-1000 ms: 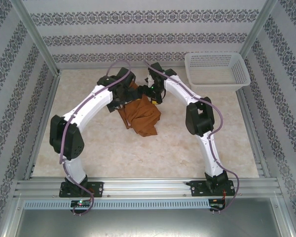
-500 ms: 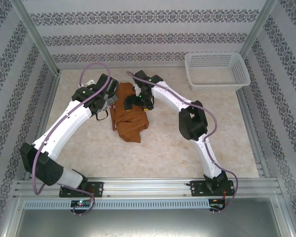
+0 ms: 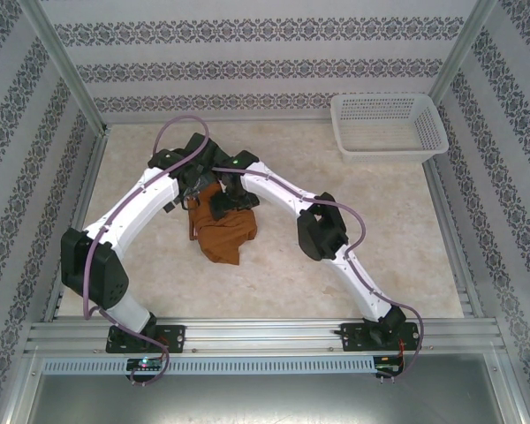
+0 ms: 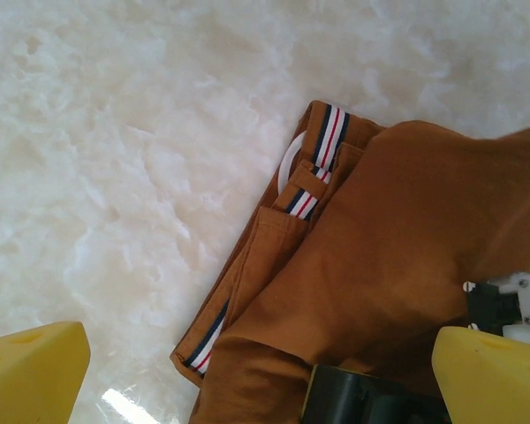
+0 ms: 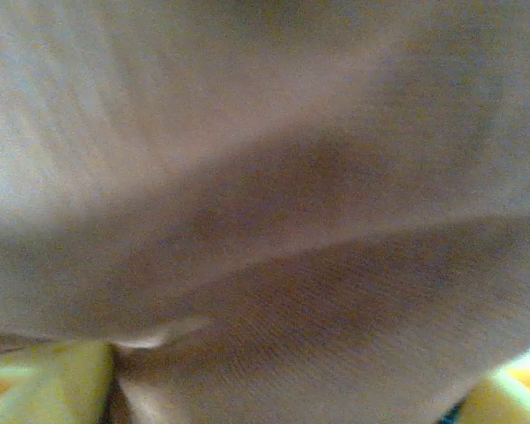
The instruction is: Roll up the long pants
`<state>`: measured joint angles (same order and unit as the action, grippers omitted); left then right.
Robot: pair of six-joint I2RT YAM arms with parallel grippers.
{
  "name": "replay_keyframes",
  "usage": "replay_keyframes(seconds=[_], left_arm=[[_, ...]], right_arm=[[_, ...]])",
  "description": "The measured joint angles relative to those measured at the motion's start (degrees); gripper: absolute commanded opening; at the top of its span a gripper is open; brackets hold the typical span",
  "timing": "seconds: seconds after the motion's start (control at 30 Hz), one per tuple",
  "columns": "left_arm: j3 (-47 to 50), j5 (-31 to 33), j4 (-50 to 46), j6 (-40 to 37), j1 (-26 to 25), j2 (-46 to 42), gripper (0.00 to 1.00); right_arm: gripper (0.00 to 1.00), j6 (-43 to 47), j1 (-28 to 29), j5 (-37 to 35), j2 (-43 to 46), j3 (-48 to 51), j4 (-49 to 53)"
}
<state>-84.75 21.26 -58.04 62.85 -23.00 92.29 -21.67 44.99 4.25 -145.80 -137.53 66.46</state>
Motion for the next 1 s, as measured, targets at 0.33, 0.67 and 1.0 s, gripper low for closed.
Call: replay_keyframes(seconds=[0.33, 0.67, 1.0], left_arm=[[1.9, -1.6, 1.0, 0.0, 4.5, -3.7, 1.00], [3.0, -4.2, 2.8, -1.0, 5.5, -4.0, 1.00], [3.0, -6.5, 4.4, -1.2, 5.9, -3.8, 1.00]], right_arm=[[0.00, 0.9, -1.6, -0.4, 1.3, 2.2, -0.4], [0.00, 6.0, -10.8, -8.7, 4.0, 4.5, 5.7], [0.00, 11.3, -19.8, -30.6, 4.1, -1.3, 16.4]])
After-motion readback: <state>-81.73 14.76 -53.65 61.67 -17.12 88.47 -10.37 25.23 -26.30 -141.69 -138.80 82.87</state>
